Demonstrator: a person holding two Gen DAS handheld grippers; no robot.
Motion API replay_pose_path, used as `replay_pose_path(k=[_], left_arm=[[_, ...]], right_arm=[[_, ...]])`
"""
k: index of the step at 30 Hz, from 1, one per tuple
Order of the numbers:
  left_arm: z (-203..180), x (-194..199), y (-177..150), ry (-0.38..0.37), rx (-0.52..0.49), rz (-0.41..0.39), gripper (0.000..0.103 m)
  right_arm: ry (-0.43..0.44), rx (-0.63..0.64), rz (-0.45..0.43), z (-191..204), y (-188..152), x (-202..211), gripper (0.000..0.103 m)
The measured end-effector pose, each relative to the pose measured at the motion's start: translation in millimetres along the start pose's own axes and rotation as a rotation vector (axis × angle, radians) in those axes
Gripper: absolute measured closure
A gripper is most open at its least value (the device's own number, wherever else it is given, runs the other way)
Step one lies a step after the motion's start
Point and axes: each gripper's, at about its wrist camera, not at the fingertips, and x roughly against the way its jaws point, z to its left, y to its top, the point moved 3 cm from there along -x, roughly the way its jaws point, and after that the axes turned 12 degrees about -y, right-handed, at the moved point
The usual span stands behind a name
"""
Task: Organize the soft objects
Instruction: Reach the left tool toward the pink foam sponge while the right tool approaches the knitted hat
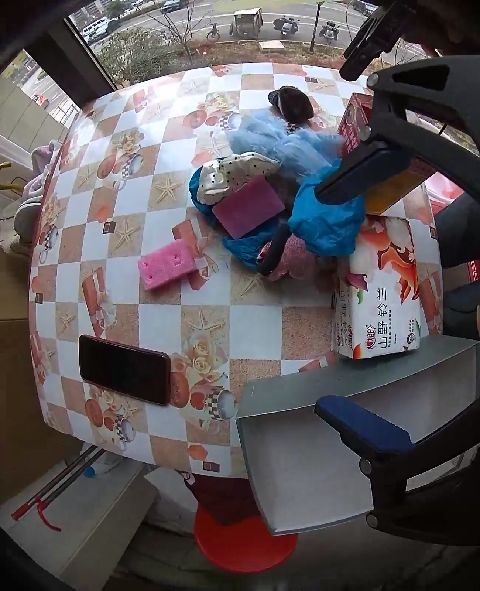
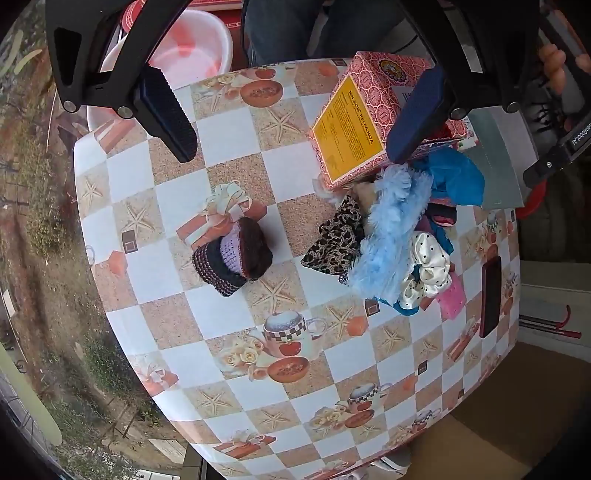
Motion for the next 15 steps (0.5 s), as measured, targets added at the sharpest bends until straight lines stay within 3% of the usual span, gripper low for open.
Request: replay_pose_path(k=[15], left_arm=[[-13.8,-24.5,27.7,0.052,0.008,0.038,0.0]], right_arm=[[0.001,0.022,0.027,-6.2,26.7,-18.8,0.0]])
